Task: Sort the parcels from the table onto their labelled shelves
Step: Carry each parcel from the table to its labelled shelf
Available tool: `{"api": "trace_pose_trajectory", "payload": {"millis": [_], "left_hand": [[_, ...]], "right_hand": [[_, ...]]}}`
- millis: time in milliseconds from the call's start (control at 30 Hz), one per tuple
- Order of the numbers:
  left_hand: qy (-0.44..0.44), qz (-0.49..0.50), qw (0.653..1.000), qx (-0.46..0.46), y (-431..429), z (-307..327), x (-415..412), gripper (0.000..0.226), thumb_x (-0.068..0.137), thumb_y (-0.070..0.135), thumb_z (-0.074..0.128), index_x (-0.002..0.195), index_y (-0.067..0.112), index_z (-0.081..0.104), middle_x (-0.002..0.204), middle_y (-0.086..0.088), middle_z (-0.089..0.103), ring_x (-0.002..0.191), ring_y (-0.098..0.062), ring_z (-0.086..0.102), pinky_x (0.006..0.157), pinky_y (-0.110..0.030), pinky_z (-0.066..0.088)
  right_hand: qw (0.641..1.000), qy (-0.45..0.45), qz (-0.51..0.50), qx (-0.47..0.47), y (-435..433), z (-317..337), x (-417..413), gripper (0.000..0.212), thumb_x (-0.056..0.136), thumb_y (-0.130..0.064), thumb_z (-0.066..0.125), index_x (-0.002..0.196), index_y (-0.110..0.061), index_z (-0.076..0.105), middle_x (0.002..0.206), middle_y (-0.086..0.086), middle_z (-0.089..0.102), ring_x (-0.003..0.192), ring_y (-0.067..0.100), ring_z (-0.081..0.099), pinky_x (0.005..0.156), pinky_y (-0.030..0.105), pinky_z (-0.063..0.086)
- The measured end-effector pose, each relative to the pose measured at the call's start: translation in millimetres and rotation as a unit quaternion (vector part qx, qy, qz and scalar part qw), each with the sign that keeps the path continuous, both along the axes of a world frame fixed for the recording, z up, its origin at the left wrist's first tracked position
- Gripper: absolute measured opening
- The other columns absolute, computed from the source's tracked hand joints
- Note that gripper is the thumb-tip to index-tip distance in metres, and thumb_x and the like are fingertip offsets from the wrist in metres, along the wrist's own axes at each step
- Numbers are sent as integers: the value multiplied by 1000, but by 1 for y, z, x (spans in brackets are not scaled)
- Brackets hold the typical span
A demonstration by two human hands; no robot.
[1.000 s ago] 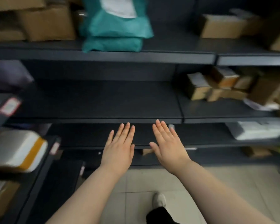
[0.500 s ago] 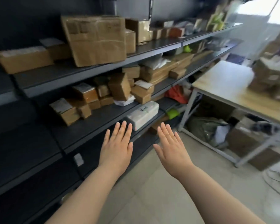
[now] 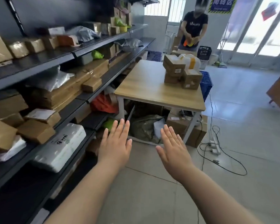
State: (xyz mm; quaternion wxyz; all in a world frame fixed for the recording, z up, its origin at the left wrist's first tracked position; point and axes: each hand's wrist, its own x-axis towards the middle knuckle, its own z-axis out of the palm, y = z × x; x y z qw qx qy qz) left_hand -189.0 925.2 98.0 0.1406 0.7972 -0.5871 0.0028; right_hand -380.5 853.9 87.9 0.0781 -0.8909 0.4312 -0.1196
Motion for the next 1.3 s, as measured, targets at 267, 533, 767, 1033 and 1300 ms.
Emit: {"api": "trace_pose_trajectory", "payload": {"millis": [267, 533, 767, 1033, 1300], "left_hand": [[-4, -63, 998, 6, -158, -22, 26, 59, 102, 39, 20, 137, 25, -26, 146, 10, -27, 142, -10, -23, 117, -36, -9], [-29, -135, 990, 34, -340, -14, 65, 62, 102, 40, 19, 147, 21, -19, 159, 4, -15, 144, -12, -18, 118, -37, -7], [-25, -192, 979, 63, -449, -24, 51, 60, 102, 42, 18, 137, 25, -29, 146, 11, -31, 143, -12, -22, 118, -35, -7], [-23, -180, 978, 104, -601, -45, 29, 63, 102, 38, 20, 144, 24, -24, 157, 6, -22, 144, -12, -20, 117, -35, -9], [12, -96, 991, 95, -759, -40, 8, 62, 102, 38, 22, 150, 24, -15, 151, 11, -24, 143, -8, -19, 117, -34, -7]], "right_hand": [[999, -19, -49, 8, -140, -10, 33, 76, 80, -60, -7, 146, -22, -13, 149, -13, -24, 137, 4, -29, 116, 28, -12], [988, -40, -145, 23, -282, -8, 59, 79, 77, -61, -8, 145, -21, -15, 146, -14, -26, 130, -1, -35, 110, 21, -17], [977, -44, -201, 57, -370, -31, 46, 80, 77, -62, -9, 146, -22, -16, 146, -15, -25, 125, -6, -40, 106, 16, -22], [976, -45, -198, 76, -535, -43, 19, 90, 73, -63, -9, 150, -17, -7, 154, -6, -21, 133, 2, -31, 110, 21, -17], [986, -33, -124, 111, -721, -23, 0, 64, 101, -44, 23, 151, -18, -7, 156, -5, -19, 140, 6, -24, 117, 29, -8]]}}
